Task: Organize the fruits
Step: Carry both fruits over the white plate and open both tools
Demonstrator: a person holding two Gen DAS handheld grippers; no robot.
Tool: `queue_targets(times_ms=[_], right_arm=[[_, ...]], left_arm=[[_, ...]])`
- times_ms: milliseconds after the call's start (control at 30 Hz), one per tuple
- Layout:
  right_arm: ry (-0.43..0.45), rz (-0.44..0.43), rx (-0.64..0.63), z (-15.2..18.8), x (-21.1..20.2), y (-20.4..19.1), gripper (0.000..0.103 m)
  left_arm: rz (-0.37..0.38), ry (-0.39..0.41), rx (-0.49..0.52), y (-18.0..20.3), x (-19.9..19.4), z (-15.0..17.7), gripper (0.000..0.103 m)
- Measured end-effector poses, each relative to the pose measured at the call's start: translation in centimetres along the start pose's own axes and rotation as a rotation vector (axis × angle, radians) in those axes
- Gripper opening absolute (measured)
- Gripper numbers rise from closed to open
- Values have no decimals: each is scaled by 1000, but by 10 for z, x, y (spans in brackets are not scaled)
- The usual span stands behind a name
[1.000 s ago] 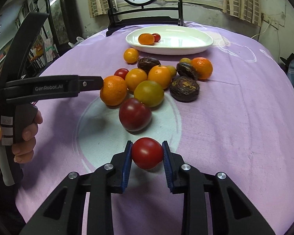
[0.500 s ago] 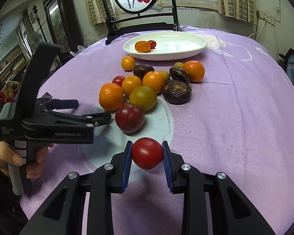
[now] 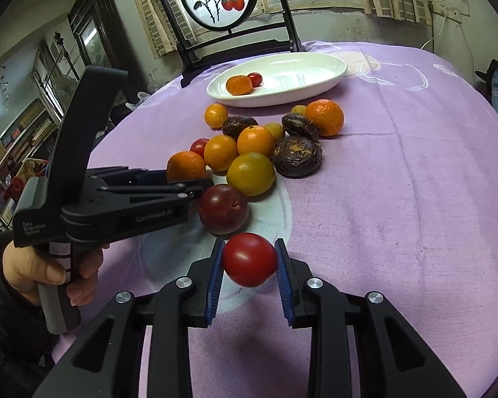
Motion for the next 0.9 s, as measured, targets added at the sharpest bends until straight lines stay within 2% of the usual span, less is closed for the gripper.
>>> queue_targets(times_ms=[167, 300, 433, 533, 600, 700, 800, 900], right_arm=[[22, 13, -26, -1, -8, -8, 31], [46, 26, -76, -14, -23, -20, 30], [117, 24, -151, -54, -45, -38, 30], [202, 31, -181, -91, -48, -48, 31], [231, 37, -177, -115, -37, -48, 31], [234, 86, -159, -148, -3, -40, 31], [175, 116, -117, -177, 42, -22, 31], [110, 113, -87, -191, 75, -7, 32]], left_arm=[[39, 29, -5, -5, -27, 9, 43], [50, 83, -4, -18, -61, 1, 43], [51, 169, 2, -34, -91, -33, 43], [14, 239, -7, -45, -98, -72, 43], [20, 251, -30, -52, -87, -98, 43], [12, 224, -68, -60, -50, -130, 43], [30, 161, -89, -64, -7, -147, 43], [30, 92, -99, -64, 32, -157, 43]])
Point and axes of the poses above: each gripper's, at about its wrist camera, not at the fingertips, and x roughly the way its jaws point, y to its right, z to its underside, the point moved 1 cm from there along x, roughly the way its jaws point, and after that the axes turned 12 degrees about x, right-handed, at the moved point
